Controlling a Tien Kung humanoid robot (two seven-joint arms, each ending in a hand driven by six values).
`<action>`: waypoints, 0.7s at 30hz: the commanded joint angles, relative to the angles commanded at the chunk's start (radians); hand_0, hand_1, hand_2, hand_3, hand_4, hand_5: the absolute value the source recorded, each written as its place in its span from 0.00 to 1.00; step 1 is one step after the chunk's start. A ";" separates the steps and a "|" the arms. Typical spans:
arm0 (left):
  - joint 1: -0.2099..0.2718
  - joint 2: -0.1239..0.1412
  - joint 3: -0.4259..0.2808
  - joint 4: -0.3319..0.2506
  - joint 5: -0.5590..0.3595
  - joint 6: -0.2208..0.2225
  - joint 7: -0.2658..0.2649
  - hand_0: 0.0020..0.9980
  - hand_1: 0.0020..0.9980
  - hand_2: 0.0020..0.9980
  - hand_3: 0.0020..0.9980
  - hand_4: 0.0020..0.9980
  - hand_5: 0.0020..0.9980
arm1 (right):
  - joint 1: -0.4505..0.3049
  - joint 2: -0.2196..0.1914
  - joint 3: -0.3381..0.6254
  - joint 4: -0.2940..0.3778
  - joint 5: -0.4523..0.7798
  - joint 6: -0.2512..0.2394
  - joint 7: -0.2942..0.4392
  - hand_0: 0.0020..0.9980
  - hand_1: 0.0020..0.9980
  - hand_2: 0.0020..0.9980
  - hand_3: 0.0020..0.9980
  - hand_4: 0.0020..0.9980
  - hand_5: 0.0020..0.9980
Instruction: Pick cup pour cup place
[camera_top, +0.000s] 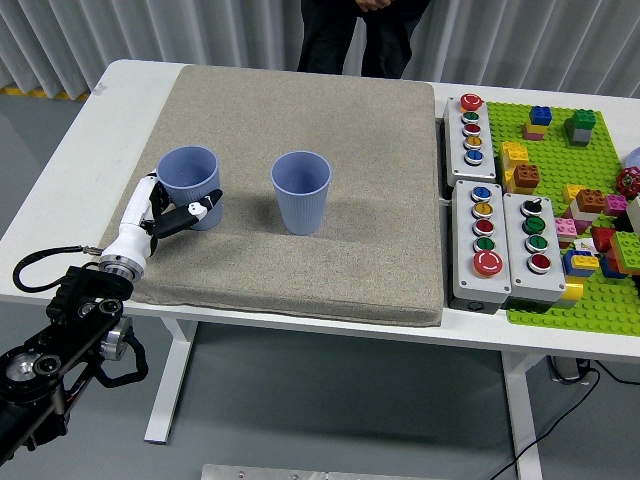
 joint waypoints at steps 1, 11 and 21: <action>0.000 0.000 0.001 0.000 0.000 0.002 -0.001 0.65 0.61 0.64 0.69 0.79 0.16 | 0.000 0.000 0.000 0.000 0.000 0.000 0.000 0.68 0.65 0.57 0.58 0.00 0.03; 0.018 -0.005 -0.004 -0.030 0.017 0.031 -0.012 0.59 0.58 0.59 0.60 0.77 0.13 | 0.000 0.000 -0.004 0.000 0.005 0.000 0.000 0.68 0.65 0.57 0.58 0.00 0.03; 0.023 0.030 -0.040 -0.169 0.216 0.066 0.037 0.58 0.58 0.59 0.60 0.76 0.13 | -0.007 -0.001 -0.007 0.000 0.001 0.001 -0.001 0.68 0.65 0.57 0.58 0.00 0.03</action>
